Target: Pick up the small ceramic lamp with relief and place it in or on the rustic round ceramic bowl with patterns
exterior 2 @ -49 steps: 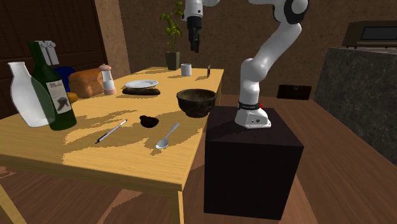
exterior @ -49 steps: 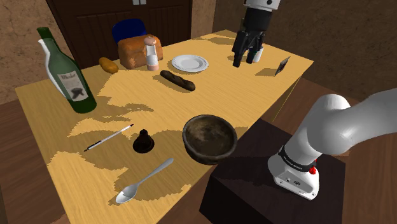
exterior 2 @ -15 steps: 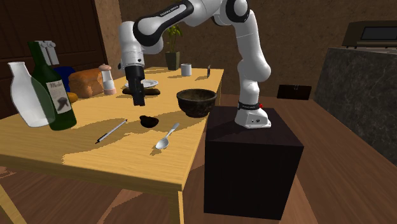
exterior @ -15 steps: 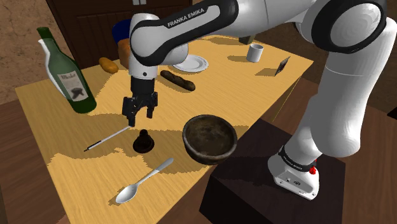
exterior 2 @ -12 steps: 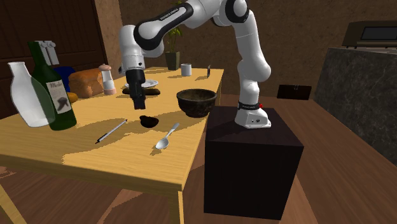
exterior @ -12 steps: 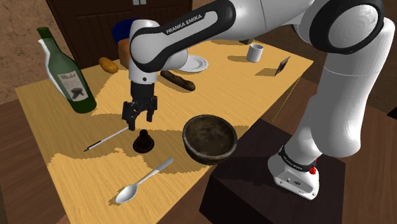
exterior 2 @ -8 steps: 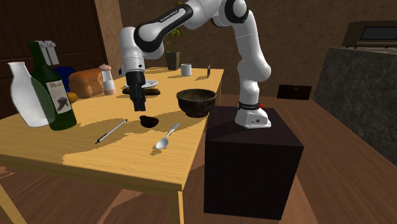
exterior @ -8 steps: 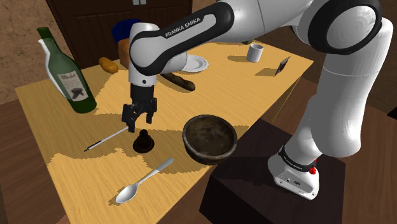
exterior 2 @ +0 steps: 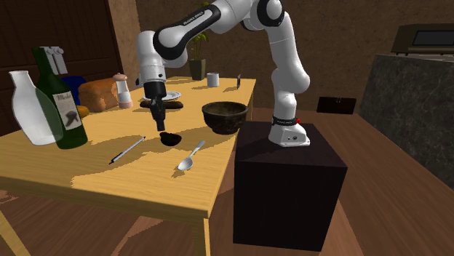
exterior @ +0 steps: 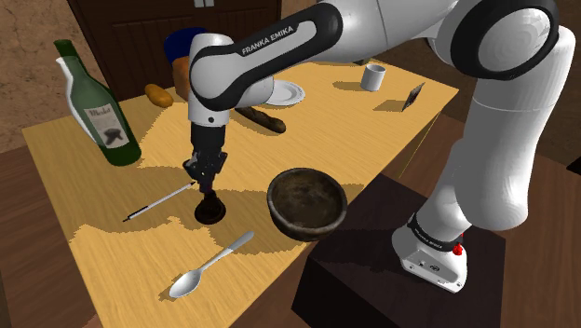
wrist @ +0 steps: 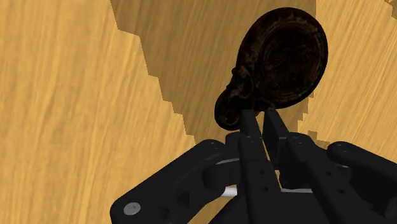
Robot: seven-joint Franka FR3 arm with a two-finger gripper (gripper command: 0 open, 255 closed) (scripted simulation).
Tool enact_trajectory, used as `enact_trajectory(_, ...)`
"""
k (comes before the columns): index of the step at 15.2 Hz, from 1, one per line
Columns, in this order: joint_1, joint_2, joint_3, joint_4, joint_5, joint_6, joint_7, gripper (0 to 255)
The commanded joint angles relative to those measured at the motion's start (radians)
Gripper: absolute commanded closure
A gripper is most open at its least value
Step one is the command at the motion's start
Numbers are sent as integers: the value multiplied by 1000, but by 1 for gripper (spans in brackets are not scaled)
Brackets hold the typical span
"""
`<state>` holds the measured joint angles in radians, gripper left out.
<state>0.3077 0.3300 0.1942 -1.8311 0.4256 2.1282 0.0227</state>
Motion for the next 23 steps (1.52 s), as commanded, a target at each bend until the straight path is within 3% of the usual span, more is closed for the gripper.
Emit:
enact_trajectory(1,0,0,0,0,0,0,0,255)
enact_trajectory(6,0,0,0,0,0,0,0,255)
enact_trajectory(7,0,0,0,0,0,0,0,0)
enact_trajectory(10,135,-80,-22,-71,-231,35,265,0)
enact_trajectory(12,223,-102,-28,-87,-396,12,453,0)
enact_trajectory(13,237,-104,-28,-87,-422,5,483,0)
enact_trajectory(23,241,-56,-30,-129,-431,95,489,0)
